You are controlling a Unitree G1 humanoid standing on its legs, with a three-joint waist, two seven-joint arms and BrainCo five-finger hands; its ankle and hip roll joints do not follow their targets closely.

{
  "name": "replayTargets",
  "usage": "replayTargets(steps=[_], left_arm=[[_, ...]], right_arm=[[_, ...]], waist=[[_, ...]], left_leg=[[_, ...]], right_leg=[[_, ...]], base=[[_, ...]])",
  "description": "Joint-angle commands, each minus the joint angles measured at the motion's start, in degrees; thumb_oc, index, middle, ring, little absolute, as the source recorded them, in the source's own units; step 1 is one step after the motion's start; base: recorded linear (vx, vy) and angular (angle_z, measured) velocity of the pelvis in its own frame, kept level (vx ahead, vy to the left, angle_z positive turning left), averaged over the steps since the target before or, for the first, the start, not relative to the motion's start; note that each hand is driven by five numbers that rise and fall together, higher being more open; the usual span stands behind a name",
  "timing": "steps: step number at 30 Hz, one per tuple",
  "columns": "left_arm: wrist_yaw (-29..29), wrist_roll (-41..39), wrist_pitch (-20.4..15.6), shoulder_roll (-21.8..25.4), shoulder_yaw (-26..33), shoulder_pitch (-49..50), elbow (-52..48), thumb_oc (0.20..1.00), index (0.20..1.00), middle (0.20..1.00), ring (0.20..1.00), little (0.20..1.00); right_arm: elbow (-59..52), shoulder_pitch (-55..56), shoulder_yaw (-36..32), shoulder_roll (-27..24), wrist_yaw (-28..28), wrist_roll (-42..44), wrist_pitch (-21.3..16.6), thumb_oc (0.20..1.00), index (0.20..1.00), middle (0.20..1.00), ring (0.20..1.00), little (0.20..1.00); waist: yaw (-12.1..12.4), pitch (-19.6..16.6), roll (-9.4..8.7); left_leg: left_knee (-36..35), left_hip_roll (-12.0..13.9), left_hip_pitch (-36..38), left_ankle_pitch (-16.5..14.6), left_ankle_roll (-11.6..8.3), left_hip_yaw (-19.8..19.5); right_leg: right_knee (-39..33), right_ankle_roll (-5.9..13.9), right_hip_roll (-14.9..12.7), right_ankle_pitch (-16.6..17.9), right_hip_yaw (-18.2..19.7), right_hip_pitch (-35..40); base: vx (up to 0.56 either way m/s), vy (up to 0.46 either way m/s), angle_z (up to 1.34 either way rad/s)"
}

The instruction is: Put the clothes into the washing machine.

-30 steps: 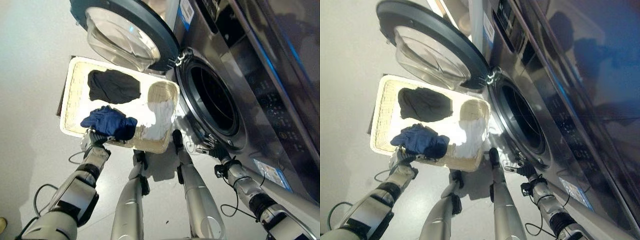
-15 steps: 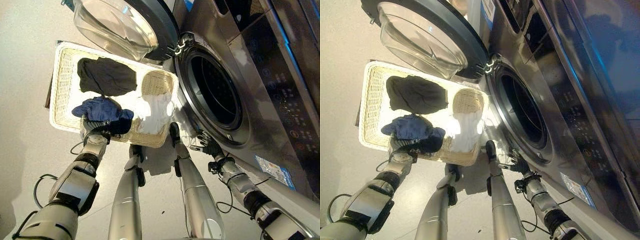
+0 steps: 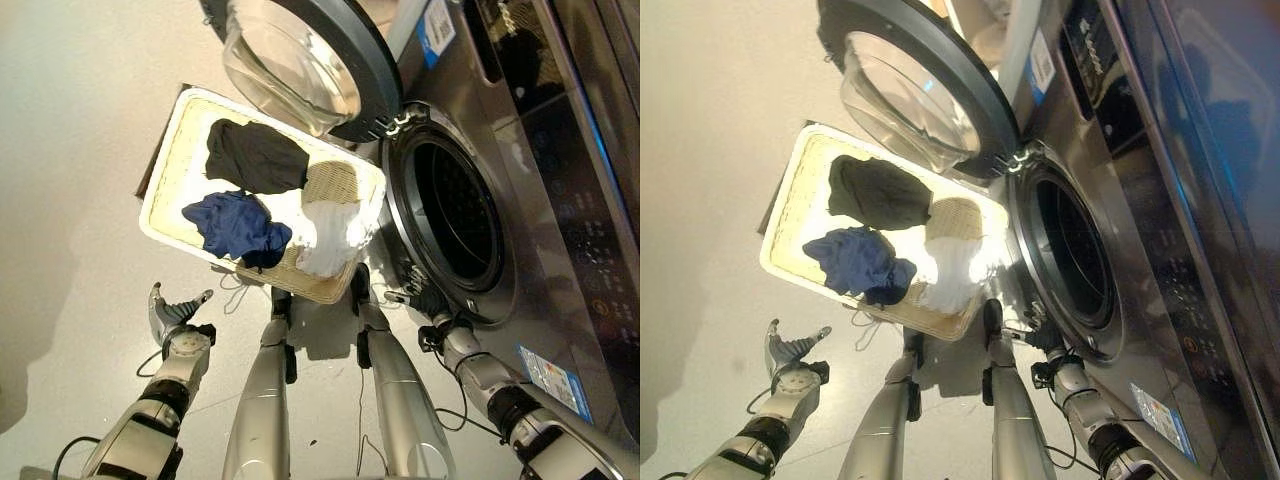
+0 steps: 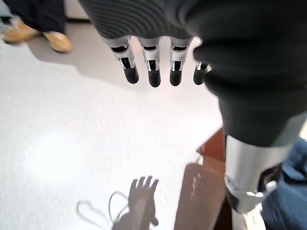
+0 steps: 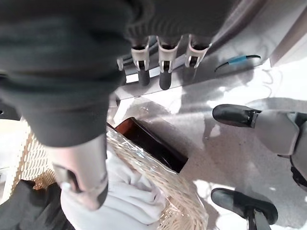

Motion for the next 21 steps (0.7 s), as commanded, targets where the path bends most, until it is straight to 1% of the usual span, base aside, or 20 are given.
replayTargets(steps=[1, 2, 5, 6, 7, 10, 11, 12, 13, 16, 21], left_arm=[[5.6, 6.5, -0.7, -1.0, 1.8, 2.0, -3.9, 1.000, 1.000, 1.000, 1.000, 1.000], [6.1, 8.0, 0.0, -0.8, 1.7, 2.1, -4.8, 1.000, 1.000, 1.000, 1.000, 1.000], [6.2, 8.1, 0.0, -0.7, 1.6, 2.1, -4.9, 1.000, 1.000, 1.000, 1.000, 1.000], [6.8, 10.7, 1.1, -0.1, 1.0, 1.7, -6.3, 1.000, 1.000, 1.000, 1.000, 1.000], [7.3, 12.1, 2.1, 0.4, 0.5, 0.9, -6.8, 1.000, 1.000, 1.000, 1.000, 1.000], [8.3, 13.5, 3.0, 1.2, -0.1, -0.6, -7.2, 1.000, 1.000, 1.000, 1.000, 1.000], [9.0, 14.6, 4.0, 2.6, -0.3, -2.6, -7.8, 1.000, 1.000, 1.000, 1.000, 1.000], [8.9, 14.5, 4.0, 2.7, -0.3, -2.8, -7.8, 1.000, 1.000, 1.000, 1.000, 1.000], [8.3, 14.5, 4.9, 4.2, -0.6, -4.9, -7.7, 1.000, 1.000, 1.000, 1.000, 1.000], [6.9, 15.1, 5.9, 6.0, -1.0, -7.8, -7.5, 1.000, 1.000, 1.000, 1.000, 1.000], [2.9, 15.3, 9.2, 7.9, -2.5, -12.4, -5.4, 1.000, 1.000, 1.000, 1.000, 1.000]], right_arm=[[-4.5, 4.5, -1.9, -3.0, 0.2, 0.9, -1.9, 1.000, 1.000, 1.000, 1.000, 1.000], [-4.5, 4.8, -2.1, -3.1, 0.4, 0.9, -1.9, 1.000, 1.000, 1.000, 1.000, 1.000], [-4.5, 4.8, -2.1, -3.1, 0.5, 0.9, -1.9, 1.000, 1.000, 1.000, 1.000, 1.000], [-4.7, 5.0, -2.3, -3.3, 0.8, 1.0, -1.7, 1.000, 1.000, 1.000, 1.000, 1.000], [-4.9, 4.9, -2.1, -3.2, 1.0, 0.9, -1.4, 1.000, 1.000, 1.000, 1.000, 1.000], [-5.0, 4.6, -1.6, -3.1, 0.9, 0.7, -0.9, 1.000, 1.000, 1.000, 1.000, 1.000], [-5.2, 4.3, -1.2, -3.1, 1.0, 0.7, -0.4, 1.000, 1.000, 1.000, 1.000, 1.000], [-5.2, 4.3, -1.1, -3.1, 1.0, 0.7, -0.4, 1.000, 1.000, 1.000, 1.000, 1.000], [-4.7, 4.0, -0.8, -3.4, 1.4, 0.8, -0.4, 1.000, 1.000, 1.000, 1.000, 1.000], [-4.4, 3.7, -0.4, -3.5, 1.2, 0.9, -0.2, 1.000, 1.000, 1.000, 1.000, 1.000], [-4.0, 2.6, 0.3, -3.6, 0.7, 1.1, 0.1, 1.000, 1.000, 1.000, 1.000, 1.000]], waist=[[-0.3, -0.7, 2.71], [-0.2, -0.7, 2.85], [-0.2, -0.7, 2.87], [-0.3, -0.7, 2.99], [-0.5, -0.7, 2.79], [-0.9, -0.7, 2.44], [-1.4, -0.7, 2.10], [-1.4, -0.7, 2.08], [-1.7, -0.7, 1.93], [-2.3, -0.7, 1.87], [-3.2, -0.7, 1.70]], left_leg=[[2.4, -5.5, -0.9, -1.3, 1.41, -0.6], [2.4, -5.5, -0.9, -1.2, 1.41, -0.6], [2.4, -5.5, -1.0, -1.2, 1.40, -0.6], [2.9, -5.5, -1.5, -1.2, 1.34, -0.7], [3.2, -5.4, -1.7, -1.2, 1.38, -0.4], [3.3, -5.1, -2.2, -1.1, 1.35, 0.0], [3.5, -4.8, -2.8, -1.1, 1.37, 0.4], [3.5, -4.8, -2.9, -1.1, 1.36, 0.5], [3.5, -4.6, -3.3, -1.1, 1.33, 0.8], [3.9, -4.6, -4.0, -1.3, 1.40, 1.2], [5.1, -4.7, -6.0, -1.6, 1.36, 2.0]], right_leg=[[-0.2, -0.33, 3.8, -2.9, -2.9, 1.3], [-0.1, -0.35, 3.7, -3.0, -3.0, 1.3], [0.0, -0.36, 3.7, -3.0, -3.0, 1.2], [0.3, -0.35, 3.6, -2.9, -3.0, 0.8], [0.3, -0.31, 3.7, -2.8, -3.0, 0.6], [0.4, -0.30, 4.0, -2.6, -2.7, 0.1], [0.5, -0.27, 4.3, -2.4, -2.2, -0.6], [0.5, -0.27, 4.3, -2.4, -2.2, -0.6], [0.6, -0.21, 4.5, -2.3, -1.7, -1.2], [1.0, -0.11, 4.7, -2.2, -1.2, -2.2], [1.5, 0.03, 4.7, -1.8, -0.6, -4.2]], base=[[-0.03, -0.040, 0.12], [-0.01, -0.023, 0.07], [0.00, -0.005, 0.05], [0.00, -0.006, 0.05], [0.00, 0.000, 0.00], [0.01, 0.018, -0.04], [0.01, 0.021, -0.04], [0.02, 0.035, -0.11], [0.02, 0.029, -0.11], [0.03, 0.030, -0.06], [0.03, 0.042, -0.10]])
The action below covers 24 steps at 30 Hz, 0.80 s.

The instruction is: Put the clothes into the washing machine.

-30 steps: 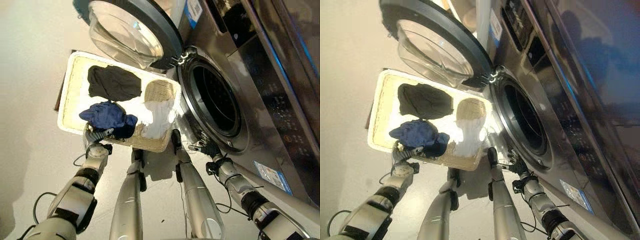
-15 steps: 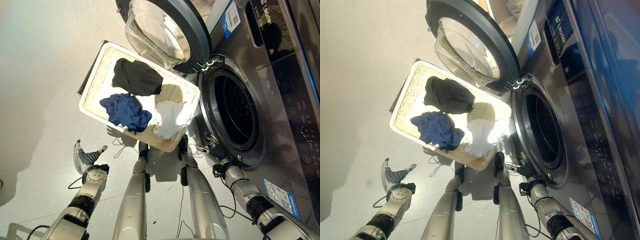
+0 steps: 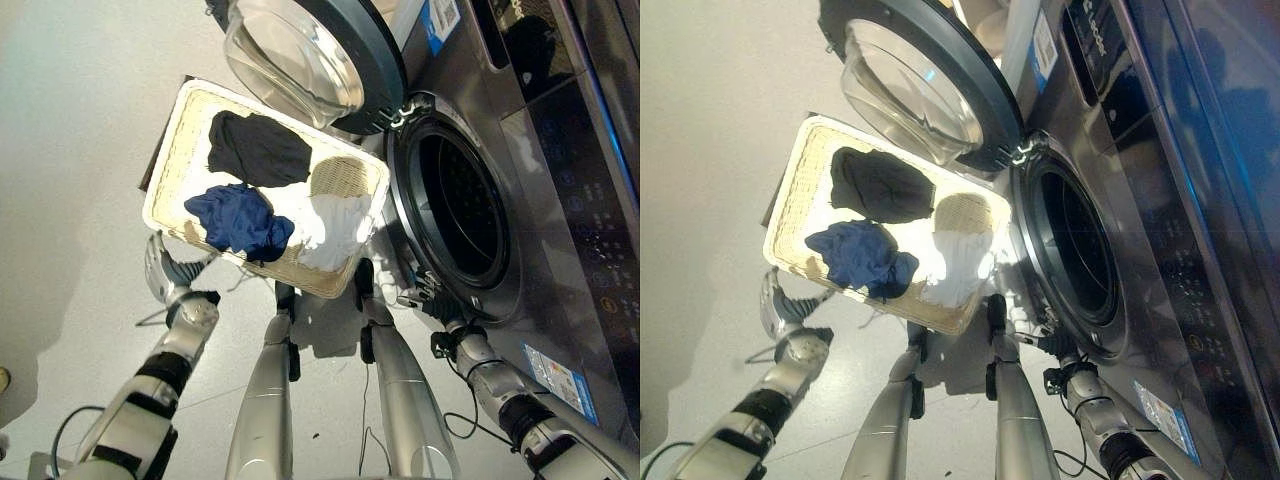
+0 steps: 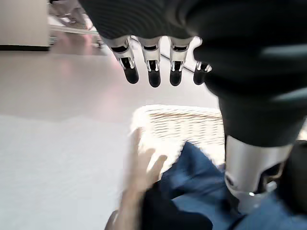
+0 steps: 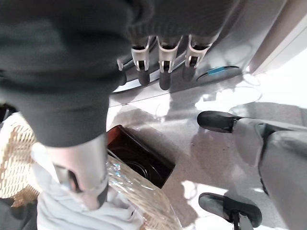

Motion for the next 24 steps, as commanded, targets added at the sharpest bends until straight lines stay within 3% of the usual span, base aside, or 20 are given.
replayTargets(steps=[1, 10, 11, 19, 24], left_arm=[[-3.3, 2.9, 3.5, 2.5, 0.0, -0.3, 1.9, 1.000, 1.000, 1.000, 1.000, 1.000], [-12.1, 1.3, 9.6, 4.4, -4.4, -8.0, 11.9, 1.000, 1.000, 1.000, 1.000, 1.000], [-15.8, 0.6, 12.6, 4.6, -5.6, -10.2, 15.4, 1.000, 1.000, 1.000, 1.000, 1.000], [-22.6, -0.3, 15.8, 4.8, -7.6, -13.4, 22.2, 1.000, 1.000, 1.000, 1.000, 1.000], [-22.1, 0.9, 15.9, 5.3, -8.3, -15.3, 22.9, 1.000, 1.000, 1.000, 1.000, 1.000]], right_arm=[[-3.7, 1.2, 1.5, -2.0, -0.4, 0.9, 0.2, 1.000, 1.000, 1.000, 1.000, 1.000], [-4.1, -1.2, 3.2, -2.8, -0.6, 1.5, 0.8, 1.000, 1.000, 1.000, 1.000, 1.000], [-4.2, -1.5, 3.5, -3.0, -0.5, 1.4, 1.0, 1.000, 1.000, 1.000, 1.000, 1.000], [-6.1, -2.5, 4.7, -3.4, -1.3, 2.3, 0.8, 1.000, 1.000, 1.000, 1.000, 1.000], [-7.2, -2.7, 5.1, -3.7, -1.8, 3.1, 0.2, 1.000, 1.000, 1.000, 1.000, 1.000]], waist=[[-2.2, -0.7, 0.70], [-4.6, -0.7, -0.37], [-5.4, -0.7, -0.77], [-6.7, -0.7, -1.91], [-7.3, -0.7, -2.85]], left_leg=[[6.7, -5.0, -4.2, -2.8, 1.82, 0.7], [10.3, -4.8, -8.5, -3.9, 1.91, 2.5], [11.9, -4.8, -10.2, -4.5, 2.04, 2.9], [14.9, -4.7, -14.9, -5.8, 2.27, 3.1], [17.4, -4.6, -18.6, -6.8, 2.42, 2.7]], right_leg=[[0.2, 0.50, 4.5, -1.7, -1.6, -0.4], [1.5, 0.74, 4.8, -1.0, 0.0, -4.9], [2.0, 0.85, 4.7, -0.8, 0.5, -6.6], [2.9, 0.95, 4.7, -0.2, 1.4, -11.2], [4.0, 1.07, 4.8, 0.0, 1.5, -14.4]], base=[[0.03, 0.068, -0.05], [0.02, 0.048, -0.07], [0.02, 0.066, -0.12], [0.00, 0.010, -0.02], [0.00, 0.000, 0.00]])
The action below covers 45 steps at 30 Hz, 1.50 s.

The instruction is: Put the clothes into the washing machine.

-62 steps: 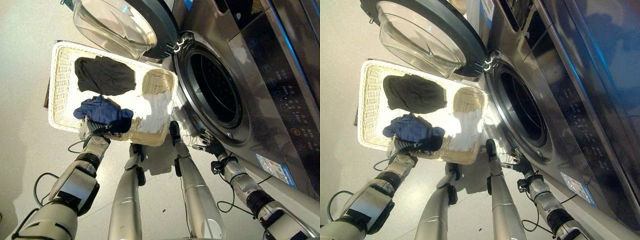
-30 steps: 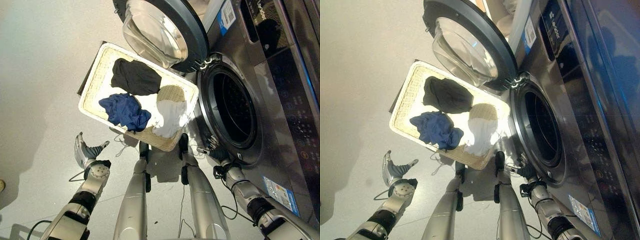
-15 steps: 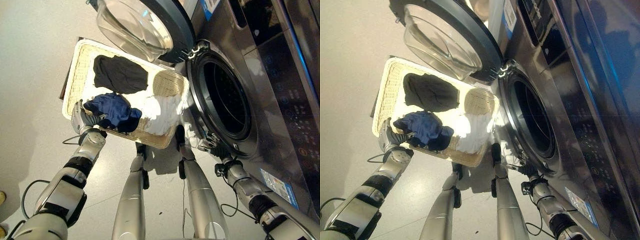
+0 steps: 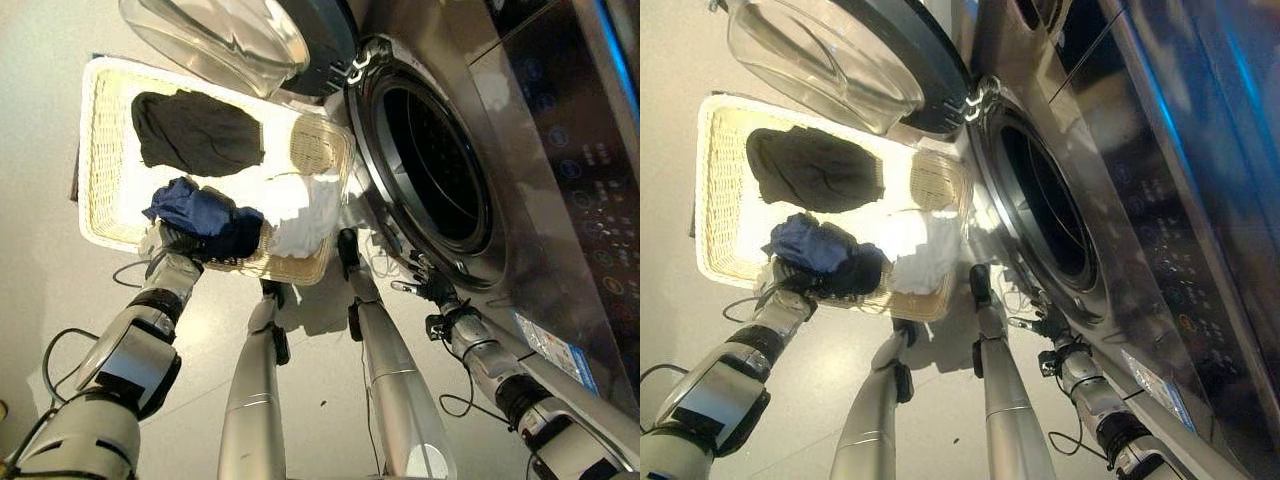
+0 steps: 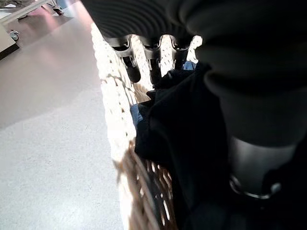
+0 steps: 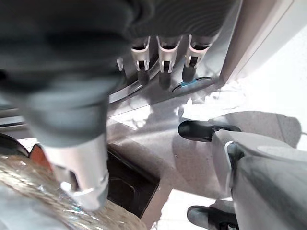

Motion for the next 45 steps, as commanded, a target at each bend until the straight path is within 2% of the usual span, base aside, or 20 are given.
replayTargets(steps=[1, 6, 10, 11, 12, 13, 14, 17, 19, 21, 22, 23, 24, 25, 26, 28, 33, 35, 41, 45], left_arm=[[-1.6, 0.5, 1.0, 2.6, 1.0, 1.7, 2.7, 1.000, 1.000, 1.000, 1.000, 1.000], [0.0, -4.5, -4.4, 3.4, 1.8, 0.2, 0.6, 1.000, 1.000, 1.000, 1.000, 1.000], [-2.1, -9.4, -7.1, 2.5, 2.5, -1.2, -0.8, 1.000, 1.000, 1.000, 1.000, 1.000], [-3.9, -11.9, -8.4, 1.7, 3.0, -1.2, -1.6, 0.686, 0.686, 0.686, 0.686, 0.686], [-5.2, -14.6, -10.9, 0.7, 3.7, -0.9, -2.7, 0.200, 0.200, 0.200, 0.200, 0.200], [-5.5, -15.4, -11.5, 0.4, 3.9, -0.8, -3.1, 0.200, 0.200, 0.200, 0.200, 0.200], [-7.3, -18.6, -14.2, -0.5, 4.6, -0.6, -4.5, 0.200, 0.200, 0.200, 0.200, 0.200], [-6.3, -29.0, -20.2, -2.8, 6.4, 1.0, -8.4, 0.200, 0.200, 0.200, 0.200, 0.200], [-4.9, -32.5, -23.0, -3.9, 7.8, 2.2, -10.5, 0.200, 0.200, 0.200, 0.200, 0.200], [-2.8, -35.3, -27.2, -5.4, 10.0, 4.0, -13.2, 0.200, 0.200, 0.200, 0.200, 0.200], [-2.8, -35.3, -27.2, -5.4, 10.0, 4.0, -13.2, 0.200, 0.200, 0.200, 0.200, 0.200], [-0.9, -36.6, -30.0, -6.1, 11.0, 5.3, -14.9, 0.200, 0.200, 0.200, 0.200, 0.200], [-0.9, -36.6, -30.0, -6.1, 11.0, 5.3, -14.9, 0.200, 0.200, 0.200, 0.200, 0.200], [1.2, -36.8, -32.8, -7.4, 12.3, 7.9, -17.4, 0.200, 0.200, 0.200, 0.200, 0.200], [6.5, -36.3, -39.7, -9.5, 14.2, 13.0, -22.6, 0.200, 0.200, 0.200, 0.200, 0.200], [5.7, -36.6, -45.1, -12.1, 16.1, 19.1, -28.3, 0.200, 0.200, 0.200, 0.200, 0.200], [8.9, -30.0, -47.7, -14.2, 17.6, 25.9, -33.6, 0.200, 0.200, 0.200, 0.200, 0.200], [8.1, -28.9, -50.1, -15.2, 18.7, 28.8, -36.1, 0.200, 0.200, 0.200, 0.200, 0.200], [4.6, -23.7, -49.4, -16.0, 18.8, 33.5, -40.6, 0.200, 0.200, 0.200, 0.200, 0.200], [-1.0, -17.7, -46.1, -13.5, 16.9, 36.1, -45.0, 0.200, 0.200, 0.200, 0.200, 0.200]], right_arm=[[-5.3, 2.4, 2.6, -1.5, -0.7, 2.8, -1.4, 1.000, 1.000, 1.000, 1.000, 1.000], [-7.6, 3.5, 2.5, -1.7, -1.1, 4.7, -2.5, 1.000, 1.000, 1.000, 1.000, 1.000], [-7.4, 3.4, 2.7, -0.8, -1.1, 5.4, -3.4, 1.000, 1.000, 1.000, 1.000, 1.000], [-7.9, 3.3, 2.9, -0.4, -1.3, 5.8, -3.5, 1.000, 1.000, 1.000, 1.000, 1.000], [-8.2, 3.2, 3.2, 0.0, -1.6, 6.2, -3.7, 1.000, 1.000, 1.000, 1.000, 1.000], [-8.4, 3.2, 3.2, 0.1, -1.7, 6.2, -3.7, 1.000, 1.000, 1.000, 1.000, 1.000], [-8.9, 3.1, 3.3, 0.4, -1.9, 6.3, -3.5, 1.000, 1.000, 1.000, 1.000, 1.000], [-10.1, 3.3, 3.5, 1.1, -2.4, 5.4, -3.1, 1.000, 1.000, 1.000, 1.000, 1.000], [-10.6, 3.6, 3.4, 1.3, -2.4, 5.3, -3.3, 1.000, 1.000, 1.000, 1.000, 1.000], [-10.9, 4.0, 3.2, 1.9, -2.5, 4.6, -4.2, 1.000, 1.000, 1.000, 1.000, 1.000], [-10.9, 4.0, 3.2, 1.9, -2.5, 4.6, -4.2, 1.000, 1.000, 1.000, 1.000, 1.000], [-11.0, 4.4, 2.9, 2.1, -2.5, 4.3, -5.0, 1.000, 1.000, 1.000, 1.000, 1.000], [-11.0, 4.4, 2.9, 2.1, -2.5, 4.3, -5.0, 1.000, 1.000, 1.000, 1.000, 1.000], [-11.9, 5.3, 2.6, 2.4, -2.6, 4.0, -5.6, 1.000, 1.000, 1.000, 1.000, 1.000], [-13.4, 6.6, 2.0, 2.9, -3.1, 3.7, -6.9, 1.000, 1.000, 1.000, 1.000, 1.000], [-15.7, 8.3, 0.4, 3.5, -3.6, 2.7, -7.9, 1.000, 1.000, 1.000, 1.000, 1.000], [-19.8, 9.6, -2.2, 3.4, -4.9, -1.3, -8.6, 1.000, 1.000, 1.000, 1.000, 1.000], [-22.0, 10.2, -3.5, 2.7, -4.5, -4.1, -9.3, 1.000, 1.000, 1.000, 1.000, 1.000], [-25.1, 10.7, -5.3, 2.0, -3.5, -6.0, -9.6, 1.000, 1.000, 1.000, 1.000, 1.000], [-27.4, 10.0, -6.3, 1.3, -0.9, -6.3, -9.4, 1.000, 1.000, 1.000, 1.000, 1.000]], waist=[[-1.0, -0.7, -2.60], [-1.2, -0.7, -3.68], [-1.1, -0.7, -4.12], [-1.0, -0.7, -4.33], [-0.9, -0.7, -4.49], [-0.8, -0.7, -4.52], [-0.7, -0.7, -4.54], [-0.5, -0.7, -4.56], [-0.3, -0.7, -4.64], [0.1, -0.7, -4.73], [0.1, -0.7, -4.73], [0.5, -0.7, -4.67], [0.5, -0.7, -4.67], [1.1, -0.7, -4.55], [2.3, -0.7, -4.40], [3.8, -0.7, -3.83], [5.7, -0.7, -2.02], [6.8, -0.7, -0.81], [8.4, -0.7, 1.38], [9.4, -0.7, 3.22]], left_leg=[[8.4, -5.0, -5.2, -3.6, 2.11, 0.8], [10.4, -5.0, -9.3, -4.2, 2.09, 0.0], [11.3, -5.0, -11.4, -4.9, 2.06, -0.8], [11.2, -5.0, -11.8, -4.9, 2.14, -0.9], [10.8, -4.9, -12.1, -4.7, 2.16, -1.2], [10.6, -4.9, -12.0, -4.6, 2.21, -1.2], [10.2, -5.1, -11.8, -4.5, 2.18, -1.5], [9.9, -5.4, -10.8, -4.4, 2.10, -2.1], [9.5, -5.5, -10.0, -4.4, 2.12, -2.2], [8.5, -5.5, -8.6, -4.1, 2.11, -2.5], [8.5, -5.5, -8.6, -4.1, 2.11, -2.5], [8.0, -5.5, -7.7, -3.8, 2.03, -2.8], [8.0, -5.5, -7.7, -3.8, 2.03, -2.8], [7.1, -5.6, -6.1, -3.4, 1.95, -3.2], [5.4, -5.5, -3.2, -2.7, 1.77, -3.5], [2.8, -5.5, 0.4, -1.9, 1.74, -4.0], [-0.5, -5.9, 5.6, -0.8, 1.76, -4.5], [-2.4, -6.1, 8.8, -0.1, 1.83, -4.8], [-5.6, -6.1, 15.1, 0.9, 1.82, -5.6], [-8.4, -6.1, 20.7, 1.5, 1.97, -6.1]], right_leg=[[-0.3, 0.67, 4.0, -0.2, -1.3, -2.2], [0.8, 0.93, 4.3, 0.2, -1.6, -5.5], [1.5, 1.11, 4.4, 0.0, -1.7, -7.3], [1.6, 1.13, 4.5, 0.0, -1.9, -7.6], [1.5, 1.14, 4.6, -0.1, -2.0, -7.8], [1.6, 1.14, 4.6, -0.1, -2.1, -7.8], [1.5, 1.12, 4.7, -0.1, -2.0, -7.7], [1.5, 1.21, 4.9, -0.1, -1.9, -6.9], [1.1, 1.33, 5.0, -0.2, -1.9, -6.1], [0.4, 1.37, 5.1, -0.3, -1.9, -4.6], [0.4, 1.37, 5.1, -0.3, -1.9, -4.6], [0.1, 1.36, 5.0, -0.2, -2.1, -3.7], [0.1, 1.36, 5.0, -0.2, -2.1, -3.7], [-0.2, 1.36, 5.1, -0.4, -2.4, -2.2], [-0.7, 1.38, 5.1, -0.6, -2.9, 0.4], [-1.2, 1.29, 5.0, -1.2, -3.9, 3.7], [-1.2, 0.77, 4.4, -2.8, -5.0, 8.4], [-0.5, 0.55, 4.0, -4.3, -5.9, 11.4], [-0.7, 0.57, 2.9, -5.8, -7.3, 17.5], [-1.6, 0.56, 2.0, -6.5, -7.8, 22.8]], base=[[-0.02, -0.049, 0.00], [-0.02, -0.057, 0.01], [-0.02, -0.069, 0.06], [-0.03, -0.118, 0.05], [-0.03, -0.094, 0.04], [-0.03, -0.080, 0.07], [-0.02, -0.040, 0.08], [-0.01, -0.018, 0.00], [-0.01, -0.012, -0.02], [-0.03, -0.041, 0.06], [-0.03, -0.058, 0.11], [-0.02, -0.034, 0.08], [-0.04, -0.072, 0.24], [-0.06, -0.128, 0.20], [-0.08, -0.152, 0.21], [-0.09, -0.130, 0.03], [-0.06, -0.024, 0.04], [-0.06, 0.004, 0.02], [-0.04, 0.000, 0.14], [-0.06, 0.019, 0.14]])
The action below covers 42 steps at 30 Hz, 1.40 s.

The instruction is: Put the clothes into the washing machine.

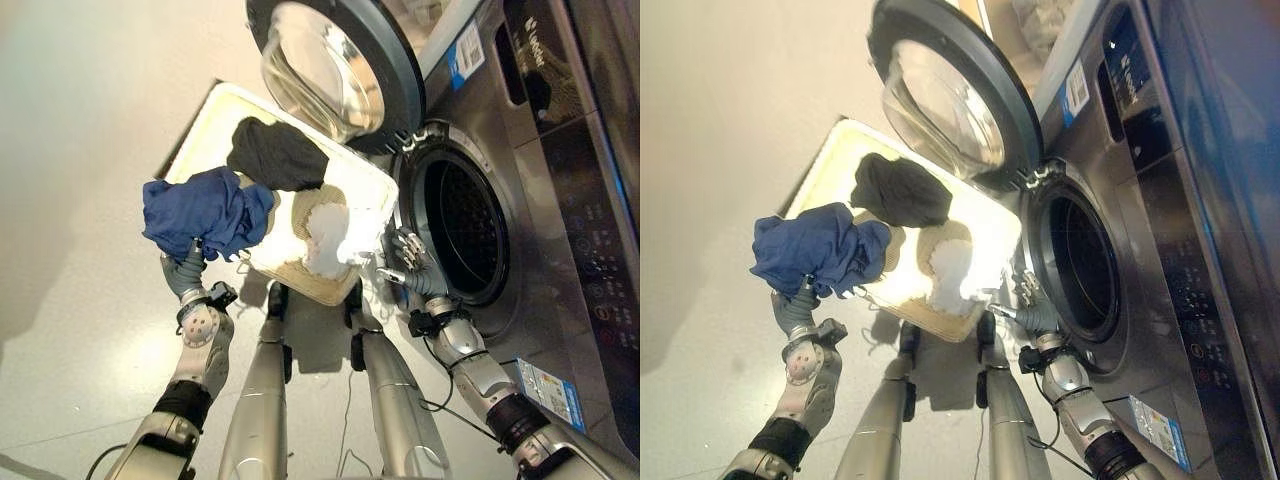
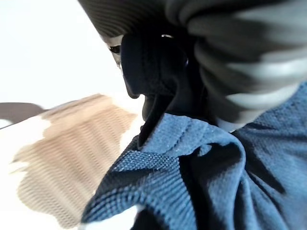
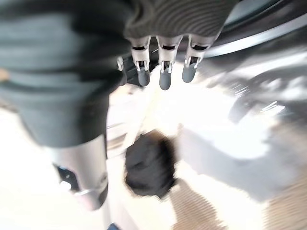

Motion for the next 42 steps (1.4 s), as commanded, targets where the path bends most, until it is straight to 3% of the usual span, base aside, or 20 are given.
replayTargets(steps=[1, 4, 5, 6, 15, 19, 25, 30, 31, 36, 37, 42], left_arm=[[-5.3, 9.4, 1.5, 1.8, -1.3, 0.5, -5.5, 0.200, 0.200, 0.200, 0.200, 0.200], [-5.8, 10.1, 1.8, 2.0, -1.5, 0.4, -5.6, 0.200, 0.200, 0.200, 0.200, 0.200], [-11.7, 12.2, 4.8, 5.1, -4.8, -0.2, -6.4, 0.200, 0.200, 0.200, 0.200, 0.200], [-13.7, 12.7, 5.9, 5.5, -5.6, -0.5, -7.0, 0.200, 0.200, 0.200, 0.200, 0.200], [-28.1, 10.9, 10.5, 9.8, -14.9, -6.2, -6.8, 0.200, 0.200, 0.200, 0.200, 0.200], [-29.6, 11.2, 12.1, 10.5, -17.3, -8.2, -6.6, 0.200, 0.200, 0.200, 0.200, 0.200], [-28.6, 13.1, 14.3, 11.4, -21.0, -11.4, -6.2, 0.200, 0.200, 0.200, 0.200, 0.200], [-28.4, 13.3, 14.5, 11.4, -21.3, -11.7, -6.3, 0.200, 0.200, 0.200, 0.200, 0.200], [-27.6, 14.2, 15.2, 11.7, -22.2, -12.7, -6.3, 0.200, 0.200, 0.200, 0.200, 0.200], [-27.8, 14.2, 15.0, 12.0, -22.7, -13.1, -6.5, 0.200, 0.200, 0.200, 0.200, 0.200], [-28.2, 14.1, 13.4, 11.8, -23.2, -13.6, -7.3, 0.200, 0.200, 0.200, 0.200, 0.200], [-33.7, 4.5, 11.3, 10.6, -22.3, -11.9, -11.5, 0.200, 0.200, 0.200, 0.200, 0.200]], right_arm=[[-6.5, 1.0, -1.0, -3.0, 2.8, -2.3, -1.5, 1.000, 1.000, 1.000, 1.000, 1.000], [-6.6, 0.7, -0.9, -3.1, 3.1, -2.6, -1.4, 1.000, 1.000, 1.000, 1.000, 1.000], [-6.9, -2.8, 1.1, -4.2, 7.2, -4.8, 1.6, 1.000, 1.000, 1.000, 1.000, 1.000], [-7.1, -4.1, 2.1, -4.6, 9.1, -4.5, 2.8, 1.000, 1.000, 1.000, 1.000, 1.000], [-7.6, -12.9, 9.6, -6.2, 17.7, 1.2, 9.4, 1.000, 1.000, 1.000, 1.000, 1.000], [-8.1, -14.6, 11.7, -6.4, 20.5, 4.3, 12.5, 1.000, 1.000, 1.000, 1.000, 1.000], [-9.9, -15.7, 15.4, -6.4, 28.3, 11.2, 20.0, 1.000, 1.000, 1.000, 1.000, 1.000], [-10.1, -15.8, 15.9, -6.3, 28.7, 12.0, 20.8, 1.000, 1.000, 1.000, 1.000, 1.000], [-10.8, -15.8, 16.9, -6.2, 29.9, 13.8, 22.6, 1.000, 1.000, 1.000, 1.000, 1.000], [-11.3, -15.7, 17.6, -6.1, 30.3, 16.3, 23.9, 1.000, 1.000, 1.000, 1.000, 1.000], [-11.1, -15.4, 18.4, -5.6, 30.5, 19.7, 25.9, 1.000, 1.000, 1.000, 1.000, 1.000], [-10.7, -14.1, 19.5, -5.0, 27.9, 20.8, 26.1, 1.000, 1.000, 1.000, 1.000, 1.000]], waist=[[-0.6, -0.5, 3.33], [-0.6, -0.5, 3.44], [-0.3, -0.5, 4.03], [-0.3, -0.6, 4.09], [-0.4, -2.6, 3.93], [-0.7, -2.7, 3.81], [-1.0, -2.7, 3.34], [-0.9, -2.7, 3.26], [-1.0, -2.6, 2.98], [-1.0, -2.4, 2.72], [-0.9, -2.1, 2.37], [-0.7, -0.9, 2.45]], left_leg=[[-3.8, -3.7, 4.4, 0.1, 1.89, 2.3], [-4.0, -3.7, 4.6, 0.3, 1.88, 2.3], [-5.5, -3.6, 8.0, 0.5, 1.79, 3.0], [-6.1, -3.5, 8.8, 0.6, 1.76, 3.3], [-9.5, -2.6, 12.5, 1.0, 1.39, 6.2], [-9.7, -2.6, 13.0, 1.0, 1.49, 6.6], [-10.6, -2.6, 13.8, 1.1, 1.73, 6.7], [-10.6, -2.5, 13.9, 1.1, 1.78, 6.7], [-10.7, -2.4, 13.9, 1.2, 1.81, 6.8], [-11.1, -2.3, 14.2, 1.3, 1.80, 6.9], [-11.5, -2.1, 14.1, 1.5, 1.75, 7.1], [-11.9, -2.4, 13.7, 1.9, 1.79, 6.5]], right_leg=[[-1.6, 0.65, 2.6, -3.1, -3.9, 4.9], [-1.9, 0.68, 2.6, -2.8, -3.9, 5.1], [-3.7, 0.87, 2.1, -2.6, -4.3, 8.7], [-4.5, 0.90, 2.0, -2.4, -4.4, 9.7], [-8.7, 1.59, 1.0, -1.0, -6.4, 13.6], [-9.0, 1.56, 1.0, -0.9, -6.3, 14.2], [-9.4, 1.65, 1.3, -0.8, -6.1, 14.7], [-9.5, 1.66, 1.3, -0.7, -6.1, 14.7], [-9.7, 1.72, 1.4, -0.6, -6.2, 14.7], [-10.1, 1.77, 1.5, -0.4, -6.1, 14.9], [-10.7, 1.79, 1.6, 0.0, -6.2, 14.9], [-11.5, 1.53, 1.8, 0.6, -5.8, 14.6]], base=[[-0.04, 0.030, 0.07], [-0.03, 0.023, 0.04], [-0.06, 0.065, 0.07], [-0.04, 0.060, 0.02], [0.01, -0.013, 0.04], [0.00, 0.004, 0.02], [0.00, -0.001, -0.01], [0.00, 0.000, 0.00], [0.00, 0.000, 0.00], [-0.01, -0.008, 0.00], [-0.02, -0.073, -0.03], [-0.01, -0.042, -0.02]])
